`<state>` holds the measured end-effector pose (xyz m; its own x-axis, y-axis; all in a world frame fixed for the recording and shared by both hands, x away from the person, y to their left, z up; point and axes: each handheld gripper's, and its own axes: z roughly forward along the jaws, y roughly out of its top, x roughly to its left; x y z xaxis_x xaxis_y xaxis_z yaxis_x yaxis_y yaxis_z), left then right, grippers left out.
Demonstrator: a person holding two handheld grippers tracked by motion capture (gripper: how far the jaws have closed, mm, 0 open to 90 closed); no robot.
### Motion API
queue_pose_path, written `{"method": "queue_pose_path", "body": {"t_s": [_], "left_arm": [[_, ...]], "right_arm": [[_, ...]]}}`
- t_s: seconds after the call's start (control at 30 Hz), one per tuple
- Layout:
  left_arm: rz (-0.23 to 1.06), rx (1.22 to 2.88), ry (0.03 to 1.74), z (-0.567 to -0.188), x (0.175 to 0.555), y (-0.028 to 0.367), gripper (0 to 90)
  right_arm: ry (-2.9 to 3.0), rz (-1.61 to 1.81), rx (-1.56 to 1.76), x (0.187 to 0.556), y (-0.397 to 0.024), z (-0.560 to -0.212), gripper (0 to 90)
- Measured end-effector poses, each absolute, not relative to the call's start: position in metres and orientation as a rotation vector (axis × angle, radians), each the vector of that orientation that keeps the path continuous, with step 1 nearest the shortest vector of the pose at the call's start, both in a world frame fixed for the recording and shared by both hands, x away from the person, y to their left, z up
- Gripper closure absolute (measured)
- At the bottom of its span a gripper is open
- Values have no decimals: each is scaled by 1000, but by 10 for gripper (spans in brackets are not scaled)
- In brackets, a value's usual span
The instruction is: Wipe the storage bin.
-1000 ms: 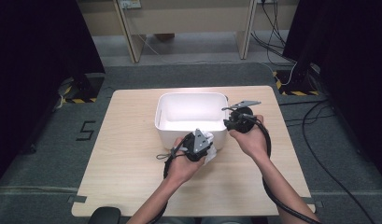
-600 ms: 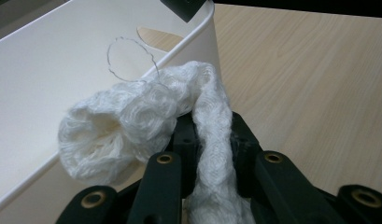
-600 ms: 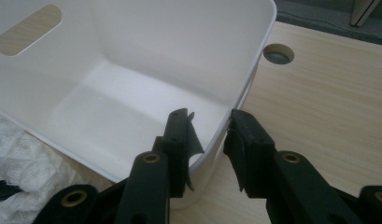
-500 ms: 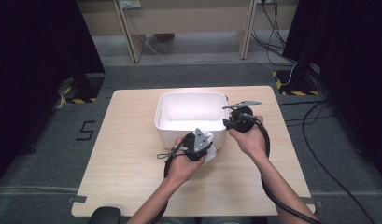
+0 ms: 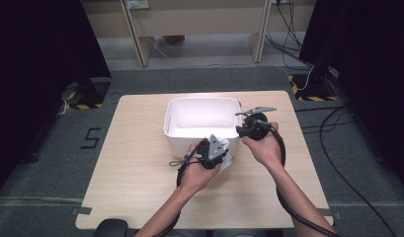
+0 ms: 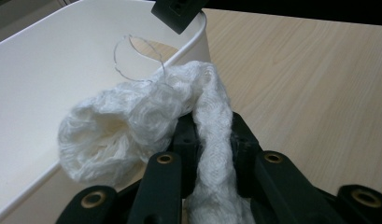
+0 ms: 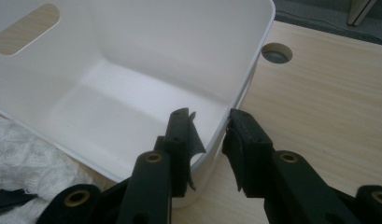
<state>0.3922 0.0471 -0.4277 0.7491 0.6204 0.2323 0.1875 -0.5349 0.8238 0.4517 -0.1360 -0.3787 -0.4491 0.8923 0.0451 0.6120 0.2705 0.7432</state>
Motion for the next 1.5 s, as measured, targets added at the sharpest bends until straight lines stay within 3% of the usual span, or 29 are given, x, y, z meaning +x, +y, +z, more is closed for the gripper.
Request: {"method": "queue_pose_path", "body": {"t_s": [1.5], "left_arm": [[605, 2180, 570, -457, 399, 33, 774]], "right_arm": [[2170, 991, 1350, 451, -135, -378, 704]]}}
